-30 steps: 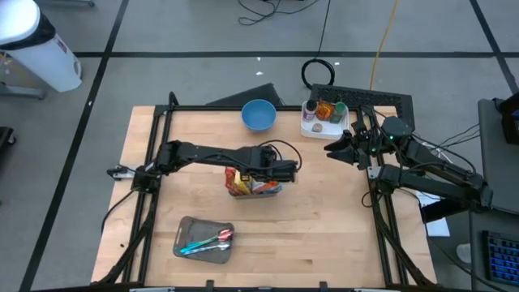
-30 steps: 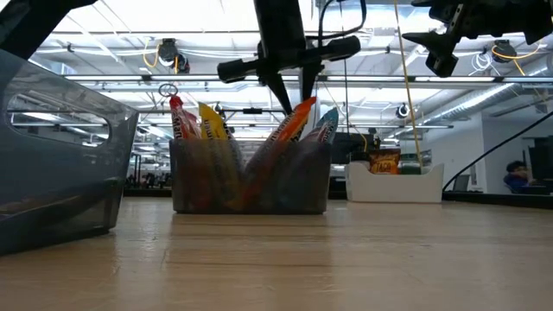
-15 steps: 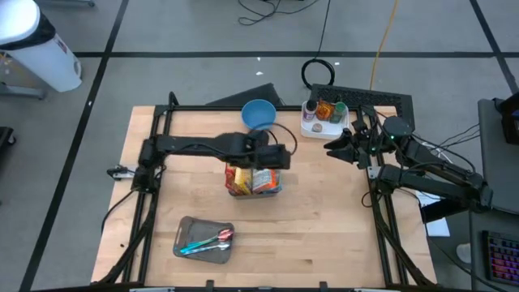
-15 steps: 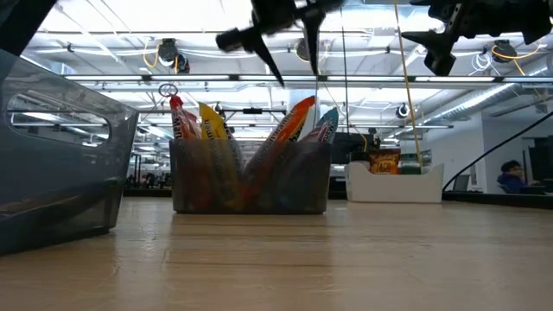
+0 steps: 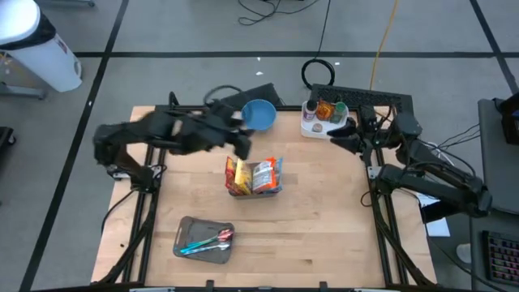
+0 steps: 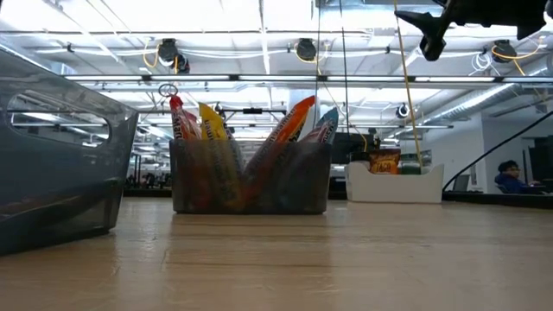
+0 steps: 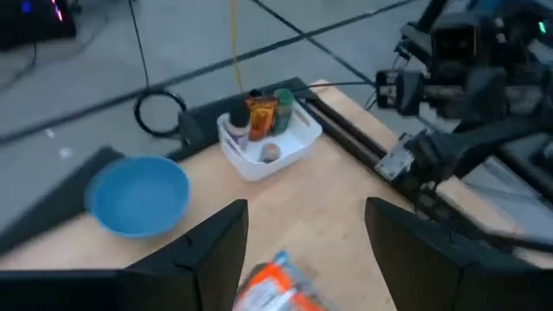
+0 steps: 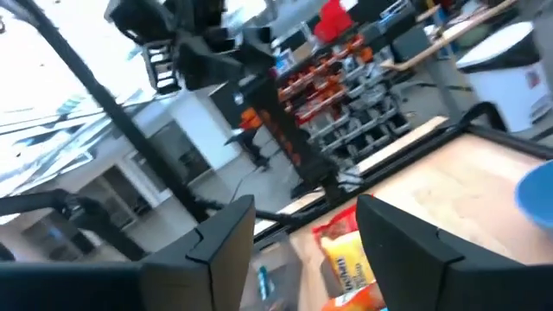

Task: Pick & Place Food Item
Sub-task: Return to Home Position

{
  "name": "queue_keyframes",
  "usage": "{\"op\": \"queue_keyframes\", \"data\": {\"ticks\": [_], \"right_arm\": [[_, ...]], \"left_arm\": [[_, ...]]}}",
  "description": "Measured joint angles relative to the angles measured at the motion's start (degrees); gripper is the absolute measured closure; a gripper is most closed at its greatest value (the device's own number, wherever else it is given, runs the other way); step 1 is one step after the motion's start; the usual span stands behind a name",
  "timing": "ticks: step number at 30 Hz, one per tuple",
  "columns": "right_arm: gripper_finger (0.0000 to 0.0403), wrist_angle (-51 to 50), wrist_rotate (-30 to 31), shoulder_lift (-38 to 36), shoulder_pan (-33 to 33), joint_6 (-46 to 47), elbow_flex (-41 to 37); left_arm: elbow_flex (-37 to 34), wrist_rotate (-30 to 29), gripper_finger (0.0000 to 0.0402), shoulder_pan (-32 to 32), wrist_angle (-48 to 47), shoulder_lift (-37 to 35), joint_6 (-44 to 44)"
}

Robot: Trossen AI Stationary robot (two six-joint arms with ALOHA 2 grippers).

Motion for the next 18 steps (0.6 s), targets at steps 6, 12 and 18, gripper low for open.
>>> {"op": "queue_keyframes", "data": {"ticks": [6, 12, 18], "right_arm": [[0.027, -0.89, -0.03, 0.29, -6.62, -4.69, 3.84], [0.0372, -8.28, 1.42, 1.64, -12.87, -8.83, 10.73], [0.0392, -15.67, 5.93, 0.48, -15.46, -12.27, 16.15]], "left_arm": [[-0.02, 0.03, 0.0213, -0.19, -7.39, -8.49, 9.18], [-0.01, -2.57, 0.0299, -0.11, -15.83, -16.91, 14.33], [-2.31, -5.31, 0.0368, -1.78, -20.88, -25.86, 16.78]]}}
